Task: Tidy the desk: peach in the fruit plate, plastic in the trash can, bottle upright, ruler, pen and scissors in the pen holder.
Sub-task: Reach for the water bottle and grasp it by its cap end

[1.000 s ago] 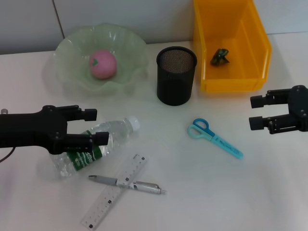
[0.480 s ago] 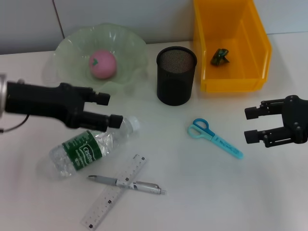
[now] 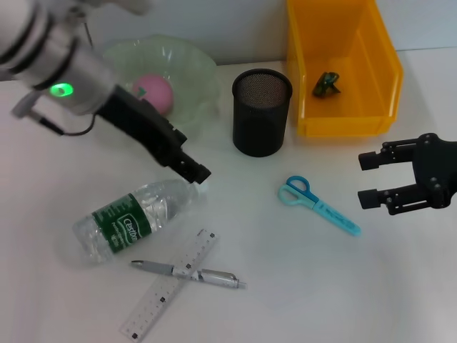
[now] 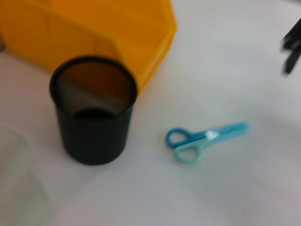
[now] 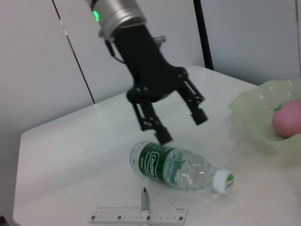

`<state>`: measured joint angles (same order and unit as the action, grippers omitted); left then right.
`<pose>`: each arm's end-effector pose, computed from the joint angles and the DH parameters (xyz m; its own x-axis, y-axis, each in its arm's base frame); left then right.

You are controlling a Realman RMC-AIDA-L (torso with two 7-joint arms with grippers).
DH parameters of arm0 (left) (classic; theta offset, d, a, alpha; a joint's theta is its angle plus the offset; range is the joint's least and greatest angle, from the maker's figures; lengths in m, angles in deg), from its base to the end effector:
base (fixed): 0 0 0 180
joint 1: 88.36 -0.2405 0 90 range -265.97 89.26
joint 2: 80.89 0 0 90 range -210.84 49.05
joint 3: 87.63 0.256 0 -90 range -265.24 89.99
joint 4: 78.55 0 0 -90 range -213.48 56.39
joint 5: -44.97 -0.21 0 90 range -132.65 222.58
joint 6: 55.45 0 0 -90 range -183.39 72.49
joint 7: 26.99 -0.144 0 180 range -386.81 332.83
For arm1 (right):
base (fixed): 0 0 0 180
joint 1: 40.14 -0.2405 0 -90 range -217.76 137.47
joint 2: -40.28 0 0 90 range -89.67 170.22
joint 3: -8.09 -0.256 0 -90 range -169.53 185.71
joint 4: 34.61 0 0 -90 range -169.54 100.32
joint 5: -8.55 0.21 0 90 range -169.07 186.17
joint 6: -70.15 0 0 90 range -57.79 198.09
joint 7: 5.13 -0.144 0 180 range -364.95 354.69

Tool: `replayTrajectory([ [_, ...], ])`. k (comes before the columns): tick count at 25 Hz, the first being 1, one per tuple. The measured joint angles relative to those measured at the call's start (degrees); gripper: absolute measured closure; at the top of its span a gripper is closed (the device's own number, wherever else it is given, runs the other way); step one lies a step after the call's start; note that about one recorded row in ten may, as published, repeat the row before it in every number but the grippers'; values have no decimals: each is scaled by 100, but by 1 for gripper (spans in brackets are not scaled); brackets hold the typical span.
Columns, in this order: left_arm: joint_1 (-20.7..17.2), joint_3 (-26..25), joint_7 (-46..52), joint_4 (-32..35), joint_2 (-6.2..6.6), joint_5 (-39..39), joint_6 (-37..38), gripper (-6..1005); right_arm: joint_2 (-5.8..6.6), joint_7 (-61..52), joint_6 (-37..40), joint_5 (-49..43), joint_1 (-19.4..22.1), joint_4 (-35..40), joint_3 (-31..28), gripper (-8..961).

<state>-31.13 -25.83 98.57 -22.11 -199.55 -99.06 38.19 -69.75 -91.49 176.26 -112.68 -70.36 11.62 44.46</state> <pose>-0.1038 0.4027 -0.0046 0.9029 0.3817 -0.1976 0.3533 -0.9209 -0.1647 0.2723 0.3190 0.0842 0.8649 -0.3436 -0.3659 -0.3962 -0.9149 -0.0775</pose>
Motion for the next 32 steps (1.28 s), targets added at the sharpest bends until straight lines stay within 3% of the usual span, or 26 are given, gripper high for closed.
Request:
replayTrajectory([
  [1,230,507,421,-79,-4,-182,-259,158,3,22,-3,-6,-14,8,25,194],
  [5,560,1047,910,-264,-24,-517,-580,158,5,85,18,-19,-34,27,28,194],
  [12,1043,1233,1301,-1039,-52,-836,-1052,157,9,147,0,-27,-51,37,27,194],
  [32,1061,1821,1468,-1697,-53,-289,-1692,157,-6,302,-4,-85,-32,123,28,195],
])
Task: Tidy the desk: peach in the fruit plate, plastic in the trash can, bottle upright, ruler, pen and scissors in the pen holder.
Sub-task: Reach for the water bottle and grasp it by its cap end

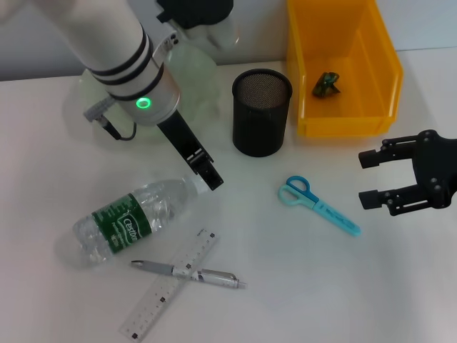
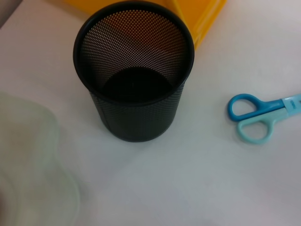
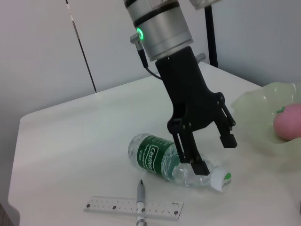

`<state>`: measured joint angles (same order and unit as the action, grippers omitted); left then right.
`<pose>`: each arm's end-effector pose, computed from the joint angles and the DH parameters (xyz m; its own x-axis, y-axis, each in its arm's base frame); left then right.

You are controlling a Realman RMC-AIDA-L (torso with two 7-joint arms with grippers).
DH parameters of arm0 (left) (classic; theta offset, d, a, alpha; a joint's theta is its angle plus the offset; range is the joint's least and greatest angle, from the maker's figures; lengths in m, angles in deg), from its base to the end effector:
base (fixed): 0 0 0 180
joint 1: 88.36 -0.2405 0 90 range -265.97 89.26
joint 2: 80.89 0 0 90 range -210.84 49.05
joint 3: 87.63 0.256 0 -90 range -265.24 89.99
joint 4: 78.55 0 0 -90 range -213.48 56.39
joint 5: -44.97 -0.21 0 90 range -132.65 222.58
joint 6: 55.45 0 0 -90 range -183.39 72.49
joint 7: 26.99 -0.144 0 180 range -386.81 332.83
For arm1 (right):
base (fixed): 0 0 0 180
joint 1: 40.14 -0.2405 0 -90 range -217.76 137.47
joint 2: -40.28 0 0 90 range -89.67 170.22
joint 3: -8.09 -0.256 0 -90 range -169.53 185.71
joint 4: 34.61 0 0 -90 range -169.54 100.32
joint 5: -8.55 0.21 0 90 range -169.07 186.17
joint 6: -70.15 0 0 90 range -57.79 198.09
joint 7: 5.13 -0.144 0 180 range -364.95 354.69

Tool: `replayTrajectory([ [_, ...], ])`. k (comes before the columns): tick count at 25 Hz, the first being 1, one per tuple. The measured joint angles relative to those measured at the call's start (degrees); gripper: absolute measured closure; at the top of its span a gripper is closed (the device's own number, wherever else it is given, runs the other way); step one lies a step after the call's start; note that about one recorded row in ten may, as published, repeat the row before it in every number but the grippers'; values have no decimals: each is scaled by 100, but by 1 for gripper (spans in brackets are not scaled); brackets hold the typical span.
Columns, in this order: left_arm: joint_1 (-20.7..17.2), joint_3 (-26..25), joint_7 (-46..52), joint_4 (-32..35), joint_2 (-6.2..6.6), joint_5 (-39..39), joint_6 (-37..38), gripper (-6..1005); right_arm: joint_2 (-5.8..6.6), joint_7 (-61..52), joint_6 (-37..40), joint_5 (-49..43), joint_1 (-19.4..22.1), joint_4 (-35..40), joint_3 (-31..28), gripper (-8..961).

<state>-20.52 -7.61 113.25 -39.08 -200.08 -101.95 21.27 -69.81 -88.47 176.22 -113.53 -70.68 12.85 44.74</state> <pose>-0.0883 0.4187 -0.0684 0.8204 0.4312 -0.3755 0.3209 -0.8908 -0.3217 0.2704 0.3212 0.0857 0.8979 -0.2818 -0.3383 -0.3341 -0.9365 -0.1067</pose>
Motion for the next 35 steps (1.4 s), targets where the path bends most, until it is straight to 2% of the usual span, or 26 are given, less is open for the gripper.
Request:
replayTrajectory([
  [13,-36,321,0,-437,0,147,-466,157,-8,60,0,0,13,-58,0,196],
  [35,-111,421,-40,-749,0,152,-875,157,-59,81,-44,-60,13,-71,-6,195],
])
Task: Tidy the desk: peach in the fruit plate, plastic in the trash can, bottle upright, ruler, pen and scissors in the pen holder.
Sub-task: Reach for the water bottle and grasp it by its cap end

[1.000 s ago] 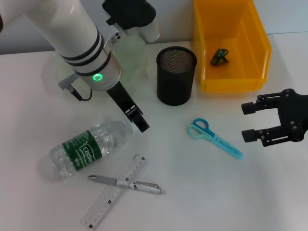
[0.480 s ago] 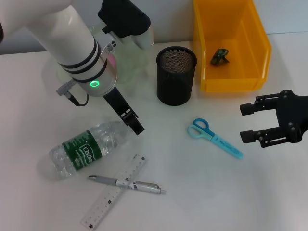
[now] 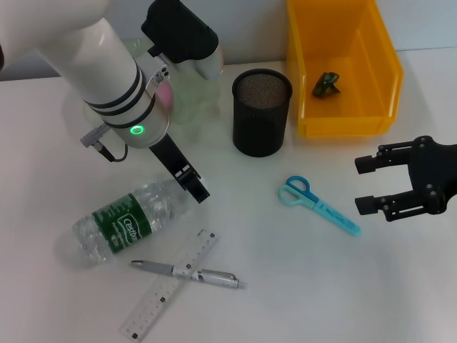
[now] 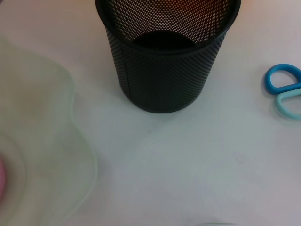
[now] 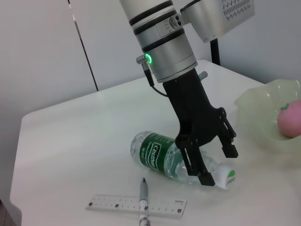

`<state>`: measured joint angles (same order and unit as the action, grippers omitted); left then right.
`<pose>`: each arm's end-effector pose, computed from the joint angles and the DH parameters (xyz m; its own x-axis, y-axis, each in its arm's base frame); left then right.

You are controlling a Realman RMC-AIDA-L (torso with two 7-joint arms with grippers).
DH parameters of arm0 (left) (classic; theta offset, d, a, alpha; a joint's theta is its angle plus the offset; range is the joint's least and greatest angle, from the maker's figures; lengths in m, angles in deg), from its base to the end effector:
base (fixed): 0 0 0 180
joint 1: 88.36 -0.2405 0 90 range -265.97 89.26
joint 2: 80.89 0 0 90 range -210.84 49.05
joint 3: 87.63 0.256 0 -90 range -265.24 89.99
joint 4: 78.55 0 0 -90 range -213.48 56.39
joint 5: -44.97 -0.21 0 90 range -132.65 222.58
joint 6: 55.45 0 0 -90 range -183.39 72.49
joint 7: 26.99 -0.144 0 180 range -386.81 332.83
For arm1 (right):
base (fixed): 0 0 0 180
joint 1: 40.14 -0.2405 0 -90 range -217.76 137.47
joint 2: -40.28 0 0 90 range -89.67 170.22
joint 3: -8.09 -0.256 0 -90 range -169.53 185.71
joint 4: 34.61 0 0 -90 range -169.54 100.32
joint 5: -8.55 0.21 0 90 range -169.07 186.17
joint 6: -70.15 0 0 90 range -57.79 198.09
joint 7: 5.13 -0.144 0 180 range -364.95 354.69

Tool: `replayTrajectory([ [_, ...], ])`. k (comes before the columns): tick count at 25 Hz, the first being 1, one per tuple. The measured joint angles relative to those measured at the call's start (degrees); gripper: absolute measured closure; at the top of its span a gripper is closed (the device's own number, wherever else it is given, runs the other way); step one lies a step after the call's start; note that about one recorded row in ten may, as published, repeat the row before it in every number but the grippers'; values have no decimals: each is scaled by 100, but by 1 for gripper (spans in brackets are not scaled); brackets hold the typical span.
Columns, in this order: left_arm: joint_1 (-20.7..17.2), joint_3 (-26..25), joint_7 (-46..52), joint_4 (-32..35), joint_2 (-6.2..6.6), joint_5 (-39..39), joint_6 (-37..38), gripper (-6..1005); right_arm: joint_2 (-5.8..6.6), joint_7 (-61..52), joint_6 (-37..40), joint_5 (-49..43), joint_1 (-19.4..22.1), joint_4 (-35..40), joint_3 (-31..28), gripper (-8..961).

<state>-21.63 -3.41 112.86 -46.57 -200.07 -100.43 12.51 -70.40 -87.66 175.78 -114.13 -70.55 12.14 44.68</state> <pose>-0.1224 0.4213 -0.0836 0.7999 0.4651 -0.3791 0.3306 -0.8689 -0.3684 0.2724 0.3193 0.0794 0.8965 -0.2860 -0.3385 -0.3365 -0.9364 -0.1000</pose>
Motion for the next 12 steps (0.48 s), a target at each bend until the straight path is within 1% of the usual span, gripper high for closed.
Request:
replayTrajectory([
  [12,-11,15,-2,0,0,2,2,158,-6,-19,2,-2,-54,0,5,195],
])
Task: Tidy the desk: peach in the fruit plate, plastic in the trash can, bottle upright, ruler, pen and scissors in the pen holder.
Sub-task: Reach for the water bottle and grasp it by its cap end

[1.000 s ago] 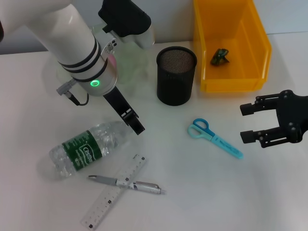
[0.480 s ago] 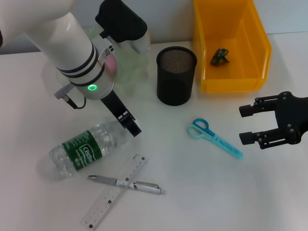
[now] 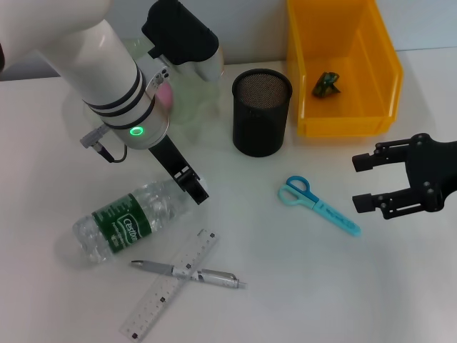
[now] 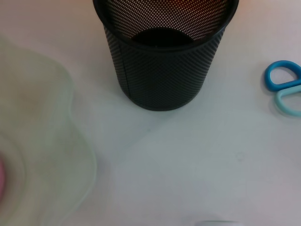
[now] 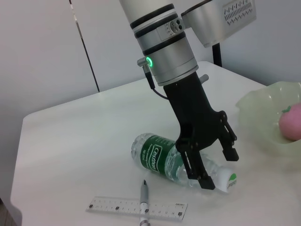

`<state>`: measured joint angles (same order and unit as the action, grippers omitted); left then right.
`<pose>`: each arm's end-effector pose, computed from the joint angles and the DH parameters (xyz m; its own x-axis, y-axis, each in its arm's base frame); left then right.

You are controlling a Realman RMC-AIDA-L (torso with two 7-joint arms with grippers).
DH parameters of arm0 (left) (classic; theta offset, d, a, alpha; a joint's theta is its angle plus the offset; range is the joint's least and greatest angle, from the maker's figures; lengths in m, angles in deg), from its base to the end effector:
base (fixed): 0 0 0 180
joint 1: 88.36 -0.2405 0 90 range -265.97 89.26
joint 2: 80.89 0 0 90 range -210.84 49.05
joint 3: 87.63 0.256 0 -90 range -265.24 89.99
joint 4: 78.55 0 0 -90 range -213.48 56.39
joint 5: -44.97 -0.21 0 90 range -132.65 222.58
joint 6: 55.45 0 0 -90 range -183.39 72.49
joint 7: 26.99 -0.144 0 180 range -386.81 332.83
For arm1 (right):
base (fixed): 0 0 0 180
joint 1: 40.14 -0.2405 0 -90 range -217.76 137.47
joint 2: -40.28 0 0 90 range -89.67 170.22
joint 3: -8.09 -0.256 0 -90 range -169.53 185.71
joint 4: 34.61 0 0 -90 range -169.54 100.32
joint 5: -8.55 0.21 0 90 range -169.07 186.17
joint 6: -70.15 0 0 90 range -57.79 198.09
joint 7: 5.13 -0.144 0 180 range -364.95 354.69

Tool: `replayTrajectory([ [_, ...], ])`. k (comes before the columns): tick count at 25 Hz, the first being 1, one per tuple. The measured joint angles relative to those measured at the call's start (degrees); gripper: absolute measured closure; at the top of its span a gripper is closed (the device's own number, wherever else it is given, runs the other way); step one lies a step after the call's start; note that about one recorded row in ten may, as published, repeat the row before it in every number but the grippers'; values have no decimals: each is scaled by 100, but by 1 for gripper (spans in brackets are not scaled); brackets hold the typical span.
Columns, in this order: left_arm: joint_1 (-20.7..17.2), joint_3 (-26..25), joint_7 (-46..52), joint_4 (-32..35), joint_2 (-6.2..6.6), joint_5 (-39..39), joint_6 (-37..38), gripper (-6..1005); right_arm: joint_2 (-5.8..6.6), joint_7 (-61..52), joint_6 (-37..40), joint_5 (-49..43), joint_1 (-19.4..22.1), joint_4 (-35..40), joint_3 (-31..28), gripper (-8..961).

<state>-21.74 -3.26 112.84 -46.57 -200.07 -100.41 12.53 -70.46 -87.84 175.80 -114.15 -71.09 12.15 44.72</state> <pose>-0.1233 0.4209 -0.0838 0.7989 0.4651 -0.3814 0.3305 -0.8692 -0.3678 0.2692 0.3217 0.0789 0.8981 -0.2806 -0.3387 -0.3301 -0.9389 -0.0974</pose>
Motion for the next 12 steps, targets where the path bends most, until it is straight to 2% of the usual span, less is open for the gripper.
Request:
replayTrajectory([
  [12,4,186,0,-1,0,98,-13,158,0,-26,0,-3,-4,-9,2,195],
])
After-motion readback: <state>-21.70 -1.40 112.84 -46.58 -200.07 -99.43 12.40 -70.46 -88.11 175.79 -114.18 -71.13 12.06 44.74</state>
